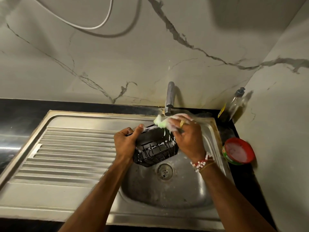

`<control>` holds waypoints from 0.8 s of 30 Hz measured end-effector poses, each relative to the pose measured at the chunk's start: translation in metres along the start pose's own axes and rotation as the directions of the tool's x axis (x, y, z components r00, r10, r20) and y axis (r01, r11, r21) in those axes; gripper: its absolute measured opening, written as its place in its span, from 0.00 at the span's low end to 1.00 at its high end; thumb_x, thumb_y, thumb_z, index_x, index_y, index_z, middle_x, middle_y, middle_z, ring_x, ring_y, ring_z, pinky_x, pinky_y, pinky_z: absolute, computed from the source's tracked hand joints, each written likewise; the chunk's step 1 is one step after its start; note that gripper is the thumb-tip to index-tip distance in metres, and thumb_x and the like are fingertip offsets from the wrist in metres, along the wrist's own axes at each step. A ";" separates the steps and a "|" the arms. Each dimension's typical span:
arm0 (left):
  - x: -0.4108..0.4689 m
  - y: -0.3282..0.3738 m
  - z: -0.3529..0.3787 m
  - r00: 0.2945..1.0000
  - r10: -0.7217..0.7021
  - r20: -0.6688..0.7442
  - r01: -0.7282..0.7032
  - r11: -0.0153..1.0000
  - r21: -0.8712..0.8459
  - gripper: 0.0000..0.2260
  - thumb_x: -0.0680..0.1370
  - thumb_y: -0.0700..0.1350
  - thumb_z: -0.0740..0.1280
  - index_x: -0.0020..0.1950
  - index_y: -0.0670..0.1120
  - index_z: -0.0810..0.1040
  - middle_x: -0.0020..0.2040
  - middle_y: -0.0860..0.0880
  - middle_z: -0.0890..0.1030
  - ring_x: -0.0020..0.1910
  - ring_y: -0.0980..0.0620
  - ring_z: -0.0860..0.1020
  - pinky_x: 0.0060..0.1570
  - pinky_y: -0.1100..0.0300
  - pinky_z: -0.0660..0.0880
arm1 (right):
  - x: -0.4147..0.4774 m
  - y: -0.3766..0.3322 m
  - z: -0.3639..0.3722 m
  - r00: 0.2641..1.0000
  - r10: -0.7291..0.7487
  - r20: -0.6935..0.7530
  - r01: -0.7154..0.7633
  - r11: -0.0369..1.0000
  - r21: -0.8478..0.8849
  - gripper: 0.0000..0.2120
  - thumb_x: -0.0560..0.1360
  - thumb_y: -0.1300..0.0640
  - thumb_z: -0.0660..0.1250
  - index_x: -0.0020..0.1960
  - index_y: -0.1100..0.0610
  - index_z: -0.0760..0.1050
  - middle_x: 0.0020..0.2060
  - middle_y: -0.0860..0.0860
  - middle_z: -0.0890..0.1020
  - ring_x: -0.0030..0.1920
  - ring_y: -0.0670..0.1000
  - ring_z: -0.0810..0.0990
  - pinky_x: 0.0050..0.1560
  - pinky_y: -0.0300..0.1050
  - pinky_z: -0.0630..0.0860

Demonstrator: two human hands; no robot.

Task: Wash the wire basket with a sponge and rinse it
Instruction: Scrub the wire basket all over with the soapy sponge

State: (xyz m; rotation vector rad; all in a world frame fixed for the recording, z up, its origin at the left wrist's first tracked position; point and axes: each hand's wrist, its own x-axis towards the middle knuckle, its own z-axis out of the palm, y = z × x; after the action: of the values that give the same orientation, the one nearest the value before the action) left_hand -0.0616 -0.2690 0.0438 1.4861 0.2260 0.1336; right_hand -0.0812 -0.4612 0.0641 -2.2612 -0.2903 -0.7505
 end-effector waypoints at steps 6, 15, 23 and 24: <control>0.002 -0.005 -0.013 0.999 -0.034 -0.023 0.032 0.997 -0.072 0.21 0.75 0.43 0.75 0.26 0.47 0.69 0.22 0.52 0.71 0.23 0.56 0.71 0.27 0.60 0.74 | -0.029 0.022 0.008 0.990 -0.132 -0.049 0.128 0.989 -0.076 0.15 0.72 0.68 0.68 0.56 0.58 0.80 0.53 0.58 0.82 0.51 0.56 0.81 0.49 0.52 0.81; 0.001 -0.015 -0.019 0.993 -0.114 -0.039 0.104 0.975 -0.199 0.18 0.77 0.42 0.72 0.31 0.41 0.69 0.24 0.50 0.69 0.21 0.57 0.68 0.23 0.64 0.71 | -0.019 -0.010 0.012 0.981 -0.042 -0.189 0.068 0.989 0.132 0.10 0.74 0.61 0.66 0.54 0.61 0.80 0.54 0.53 0.80 0.54 0.48 0.79 0.52 0.42 0.79; 0.004 -0.017 -0.030 0.981 -0.174 0.088 0.194 0.921 -0.337 0.13 0.66 0.53 0.75 0.31 0.46 0.76 0.24 0.51 0.74 0.21 0.56 0.73 0.22 0.62 0.75 | -0.028 0.019 0.003 0.995 0.036 -0.091 -0.033 0.999 0.034 0.12 0.74 0.59 0.62 0.53 0.61 0.80 0.49 0.55 0.82 0.50 0.48 0.79 0.49 0.48 0.80; 0.005 -0.017 -0.030 0.978 -0.179 0.103 0.204 0.919 -0.338 0.13 0.65 0.54 0.76 0.31 0.47 0.77 0.24 0.51 0.74 0.21 0.56 0.74 0.22 0.61 0.76 | -0.023 0.017 0.003 0.991 0.093 -0.092 -0.089 0.994 0.056 0.12 0.75 0.58 0.61 0.54 0.60 0.79 0.49 0.55 0.81 0.49 0.48 0.79 0.47 0.48 0.80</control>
State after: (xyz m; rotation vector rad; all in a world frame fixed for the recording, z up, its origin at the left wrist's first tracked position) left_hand -0.0646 -0.2397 0.0247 1.1067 0.2752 -0.0369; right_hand -0.0914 -0.4711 0.0391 -2.1673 -0.1590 -0.7899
